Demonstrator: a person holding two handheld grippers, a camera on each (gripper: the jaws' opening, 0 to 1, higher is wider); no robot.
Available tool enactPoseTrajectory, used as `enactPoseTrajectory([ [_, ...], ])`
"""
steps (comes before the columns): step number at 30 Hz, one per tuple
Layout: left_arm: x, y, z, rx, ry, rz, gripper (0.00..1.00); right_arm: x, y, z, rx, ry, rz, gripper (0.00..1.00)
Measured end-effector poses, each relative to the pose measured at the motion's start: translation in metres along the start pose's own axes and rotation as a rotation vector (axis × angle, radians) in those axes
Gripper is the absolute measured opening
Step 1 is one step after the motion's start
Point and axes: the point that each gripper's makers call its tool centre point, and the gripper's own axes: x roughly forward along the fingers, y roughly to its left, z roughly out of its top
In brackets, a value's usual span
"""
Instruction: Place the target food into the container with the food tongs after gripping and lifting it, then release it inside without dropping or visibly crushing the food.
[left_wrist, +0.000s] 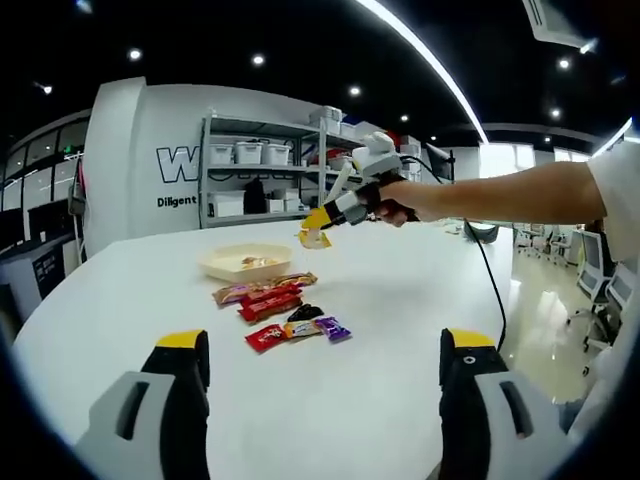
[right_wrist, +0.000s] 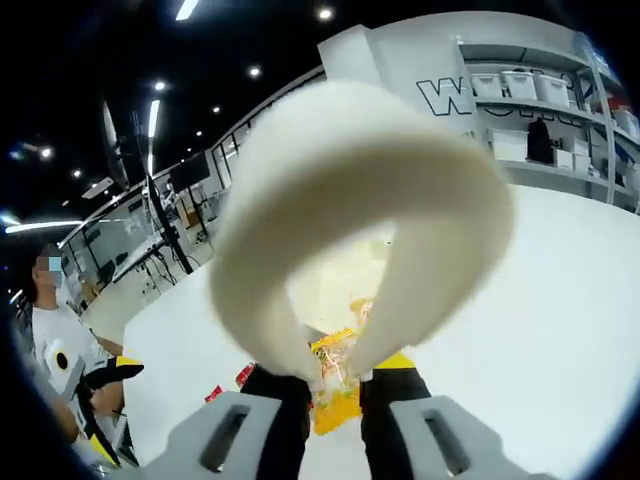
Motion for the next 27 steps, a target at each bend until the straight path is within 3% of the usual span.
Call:
enactPoseTrajectory([
  [16,0.004,0.001,-0.003,0.060,0.052,0.005,0.99,0.043,-0.004,0.017,0.017,-0.037,0.011,0.12],
  [27,0.002,0.001,0.006,0.077,0.028,0.001,0.98,0.057,-0.019,0.023,0.018,-0.042,-0.025,0.12],
])
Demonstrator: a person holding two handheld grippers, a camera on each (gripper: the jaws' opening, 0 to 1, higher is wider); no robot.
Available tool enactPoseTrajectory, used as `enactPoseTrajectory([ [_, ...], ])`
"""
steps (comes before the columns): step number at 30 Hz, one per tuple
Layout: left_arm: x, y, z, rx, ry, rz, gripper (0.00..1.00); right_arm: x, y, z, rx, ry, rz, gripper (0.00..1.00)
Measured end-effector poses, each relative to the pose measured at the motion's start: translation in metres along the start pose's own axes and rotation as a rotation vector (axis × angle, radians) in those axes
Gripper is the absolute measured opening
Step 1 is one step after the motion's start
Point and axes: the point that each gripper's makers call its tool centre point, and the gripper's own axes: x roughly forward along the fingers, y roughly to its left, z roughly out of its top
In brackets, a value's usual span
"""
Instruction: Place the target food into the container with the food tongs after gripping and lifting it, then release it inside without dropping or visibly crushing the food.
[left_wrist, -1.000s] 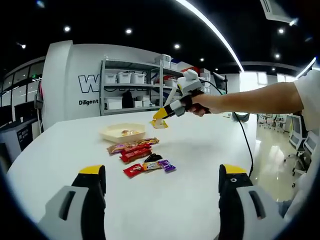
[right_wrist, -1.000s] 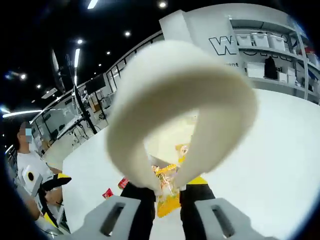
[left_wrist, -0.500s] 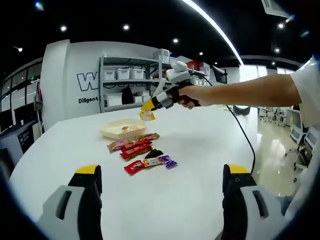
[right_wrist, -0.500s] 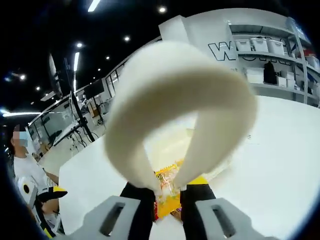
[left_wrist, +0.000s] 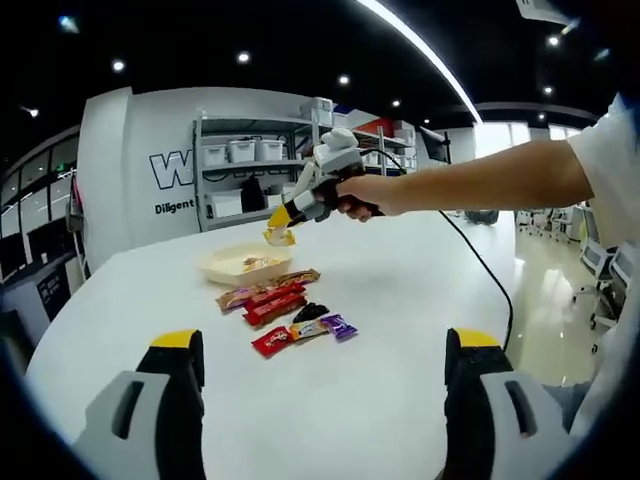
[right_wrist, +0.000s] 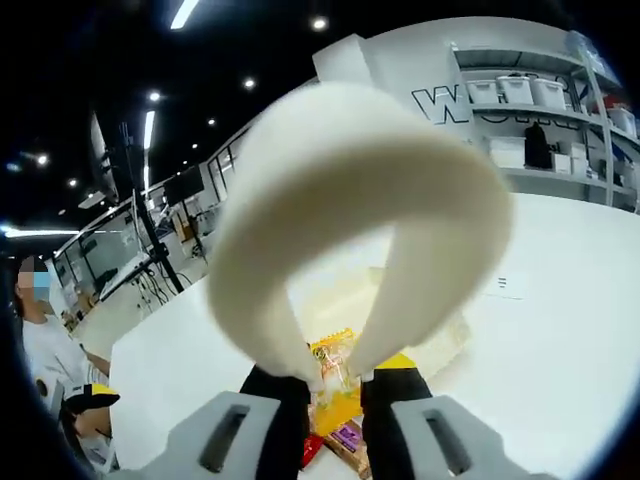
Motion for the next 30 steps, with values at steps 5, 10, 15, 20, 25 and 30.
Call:
enactPoseTrajectory([
  [5,-0.005,0.003,-0.002,0.026,-0.005,0.015,0.99,0.001,-0.003,-0.003,0.007,0.001,-0.028,0.12],
  [10,-0.004,0.003,-0.004,0.010,-0.009,0.004,0.99,0.003,-0.002,-0.006,-0.001,0.002,-0.045,0.12],
  [15,-0.005,0.008,-0.005,-0.005,-0.019,0.012,0.99,0.012,-0.003,-0.009,-0.019,0.002,-0.066,0.13],
  [20,-0.007,0.017,-0.007,-0.015,-0.025,0.034,0.99,0.024,-0.008,-0.019,-0.050,0.033,-0.103,0.13],
  [25,-0.010,0.022,-0.007,-0.022,-0.021,0.044,0.99,0.036,-0.014,-0.020,-0.075,0.037,-0.104,0.14],
  [30,-0.011,0.024,-0.002,-0.027,-0.045,0.045,0.99,0.046,-0.024,-0.026,-0.096,0.056,-0.128,0.14],
])
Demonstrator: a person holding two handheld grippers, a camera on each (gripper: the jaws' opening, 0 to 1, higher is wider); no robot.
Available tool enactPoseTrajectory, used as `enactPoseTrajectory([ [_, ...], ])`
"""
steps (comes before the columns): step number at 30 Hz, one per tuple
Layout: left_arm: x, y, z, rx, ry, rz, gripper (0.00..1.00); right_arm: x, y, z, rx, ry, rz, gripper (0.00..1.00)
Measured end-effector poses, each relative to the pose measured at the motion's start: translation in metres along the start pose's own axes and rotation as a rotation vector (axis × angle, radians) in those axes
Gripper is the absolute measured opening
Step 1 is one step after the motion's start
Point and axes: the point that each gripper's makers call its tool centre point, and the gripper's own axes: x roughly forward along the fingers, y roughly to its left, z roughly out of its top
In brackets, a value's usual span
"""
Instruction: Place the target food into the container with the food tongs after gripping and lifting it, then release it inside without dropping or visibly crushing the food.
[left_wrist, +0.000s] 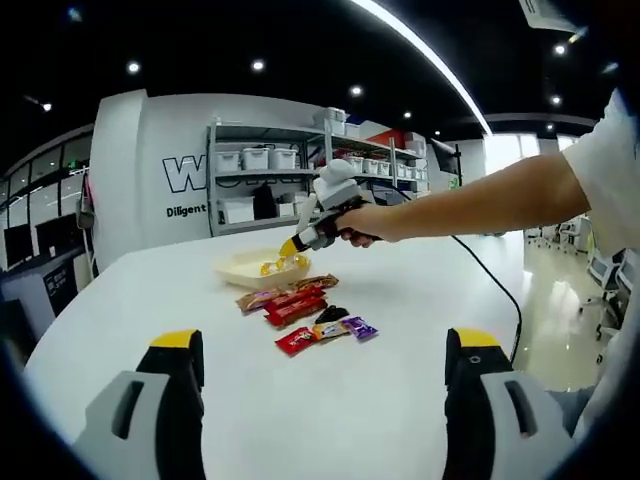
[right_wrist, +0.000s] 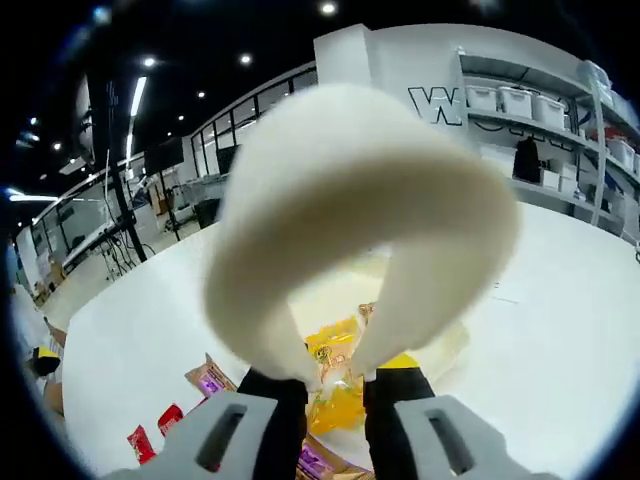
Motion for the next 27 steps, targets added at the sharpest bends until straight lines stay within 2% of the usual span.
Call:
enactPoseTrajectory([
  [4,-0.001,0.006,-0.004,-0.007,0.000,0.003,0.98,0.007,-0.002,-0.005,-0.006,0.011,-0.004,0.14],
  [8,-0.001,0.011,-0.008,-0.049,-0.003,0.003,0.98,0.013,-0.002,-0.003,-0.005,0.000,-0.005,0.15],
  [12,-0.001,0.013,-0.011,-0.054,-0.004,0.005,0.98,0.020,-0.007,-0.002,-0.015,-0.004,-0.022,0.16],
  [14,-0.001,0.016,-0.013,-0.056,-0.004,0.008,0.98,0.022,-0.017,0.004,-0.014,-0.037,-0.081,0.16],
  [16,-0.001,0.018,-0.015,-0.062,-0.001,0.012,0.98,0.022,-0.019,0.007,0.021,-0.054,-0.082,0.16],
  [17,-0.002,0.019,-0.016,-0.066,0.000,0.012,0.98,0.021,-0.018,0.009,0.060,-0.074,-0.077,0.17],
  [19,-0.003,0.021,-0.018,-0.073,0.002,0.014,0.98,0.019,-0.021,0.010,0.073,-0.081,-0.080,0.17],
  [22,-0.004,0.019,-0.018,-0.088,-0.006,0.002,0.98,0.016,-0.026,0.019,0.043,-0.103,-0.102,0.17],
  [27,-0.006,0.017,-0.019,-0.085,-0.006,0.002,0.98,0.004,-0.015,0.026,0.036,-0.108,-0.090,0.17],
])
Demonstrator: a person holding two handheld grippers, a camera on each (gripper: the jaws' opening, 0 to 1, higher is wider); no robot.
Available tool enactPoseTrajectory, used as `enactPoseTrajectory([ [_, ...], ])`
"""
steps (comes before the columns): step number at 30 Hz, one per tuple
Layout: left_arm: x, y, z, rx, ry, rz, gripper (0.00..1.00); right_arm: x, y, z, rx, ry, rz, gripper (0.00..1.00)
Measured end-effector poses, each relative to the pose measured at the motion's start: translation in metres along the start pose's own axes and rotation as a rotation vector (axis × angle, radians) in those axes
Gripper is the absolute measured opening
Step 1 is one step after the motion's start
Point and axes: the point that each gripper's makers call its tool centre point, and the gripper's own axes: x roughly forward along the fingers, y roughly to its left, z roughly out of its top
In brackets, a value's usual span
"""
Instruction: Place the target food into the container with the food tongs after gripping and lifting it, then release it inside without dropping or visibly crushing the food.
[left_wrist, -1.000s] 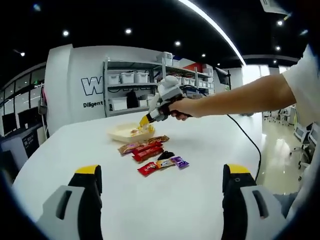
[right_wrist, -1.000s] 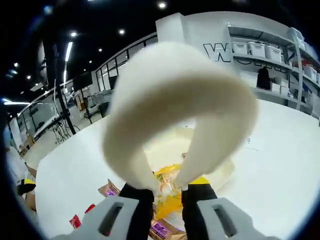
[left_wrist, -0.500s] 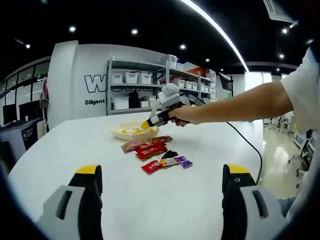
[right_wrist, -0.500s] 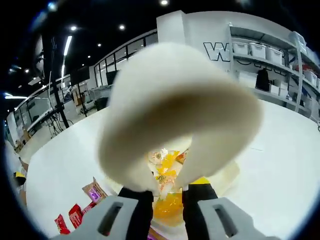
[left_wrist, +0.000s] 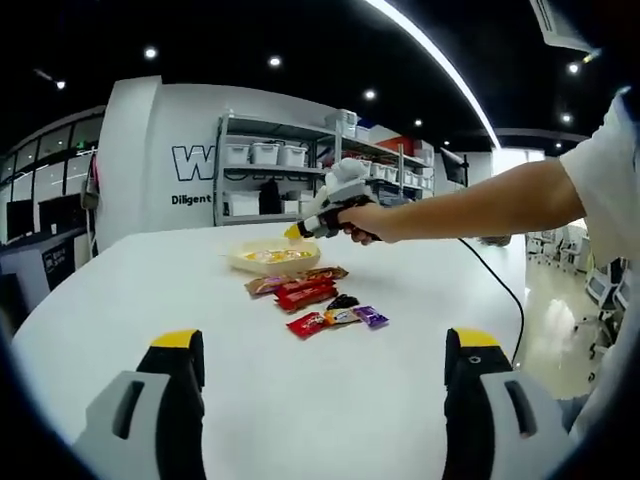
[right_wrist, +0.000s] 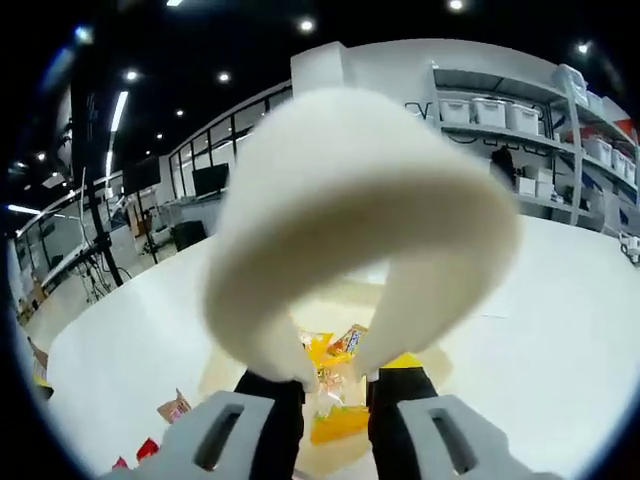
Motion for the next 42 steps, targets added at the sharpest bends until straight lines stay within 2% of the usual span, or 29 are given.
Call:
enactPoseTrajectory([
  [5,-0.002,-0.001,0.001,0.012,-0.004,-0.003,0.98,-0.016,0.015,0.003,-0.021,0.007,0.032,0.17],
  [6,-0.003,-0.002,0.003,0.011,-0.008,-0.002,0.98,-0.021,0.020,0.005,-0.018,0.002,0.057,0.17],
  [8,-0.005,-0.003,0.005,0.002,-0.016,-0.005,0.98,-0.029,0.024,0.011,0.042,-0.031,0.071,0.17],
  [9,-0.006,-0.004,0.007,-0.004,-0.022,-0.007,0.98,-0.034,0.029,0.013,0.089,-0.040,0.100,0.16],
  [10,-0.006,-0.005,0.008,-0.004,-0.026,-0.008,0.98,-0.038,0.030,0.014,0.101,-0.042,0.112,0.16],
  [11,-0.007,-0.006,0.009,-0.002,-0.028,-0.008,0.98,-0.043,0.027,0.014,0.087,-0.041,0.097,0.16],
  [14,-0.009,-0.012,0.010,0.011,-0.030,-0.018,0.98,-0.053,0.029,0.011,0.054,-0.025,0.109,0.17],
  [15,-0.010,-0.013,0.010,0.013,-0.031,-0.021,0.99,-0.055,0.029,0.010,0.048,-0.020,0.122,0.17],
  [16,-0.011,-0.015,0.011,0.012,-0.034,-0.022,0.98,-0.060,0.036,0.008,0.055,-0.007,0.166,0.17],
  [17,-0.011,-0.016,0.012,0.011,-0.036,-0.024,0.98,-0.063,0.036,0.008,0.049,-0.009,0.171,0.18],
  [18,-0.011,-0.017,0.013,0.008,-0.038,-0.026,0.98,-0.067,0.038,0.000,0.051,0.024,0.189,0.17],
  [20,-0.011,-0.019,0.013,-0.003,-0.039,-0.030,0.98,-0.071,0.038,-0.008,0.003,0.042,0.197,0.17],
  [22,-0.012,-0.023,0.014,-0.013,-0.044,-0.037,0.98,-0.075,0.043,-0.021,0.009,0.082,0.227,0.17],
  [24,-0.012,-0.027,0.016,-0.018,-0.044,-0.042,0.98,-0.078,0.039,-0.031,0.007,0.099,0.218,0.17],
  [27,-0.011,-0.031,0.017,-0.004,-0.035,-0.045,0.98,-0.085,0.044,-0.042,-0.012,0.113,0.283,0.18],
  [29,-0.011,-0.033,0.018,-0.001,-0.033,-0.045,0.98,-0.084,0.036,-0.051,-0.014,0.137,0.254,0.18],
  [33,-0.010,-0.037,0.021,-0.022,-0.040,-0.053,0.98,-0.081,0.037,-0.057,-0.044,0.126,0.280,0.19],
  [35,-0.009,-0.037,0.022,-0.015,-0.038,-0.042,0.98,-0.081,0.038,-0.060,-0.072,0.128,0.267,0.19],
  [36,-0.009,-0.038,0.022,-0.013,-0.034,-0.042,0.98,-0.083,0.044,-0.063,-0.071,0.133,0.289,0.19],
  [38,-0.009,-0.039,0.022,-0.010,-0.031,-0.041,0.98,-0.080,0.041,-0.066,-0.086,0.143,0.282,0.19],
  [40,-0.009,-0.040,0.023,-0.013,-0.031,-0.041,0.98,-0.077,0.044,-0.067,-0.064,0.146,0.302,0.19],
  [42,-0.008,-0.040,0.025,-0.015,-0.032,-0.037,0.98,-0.075,0.042,-0.072,-0.107,0.162,0.275,0.19],
])
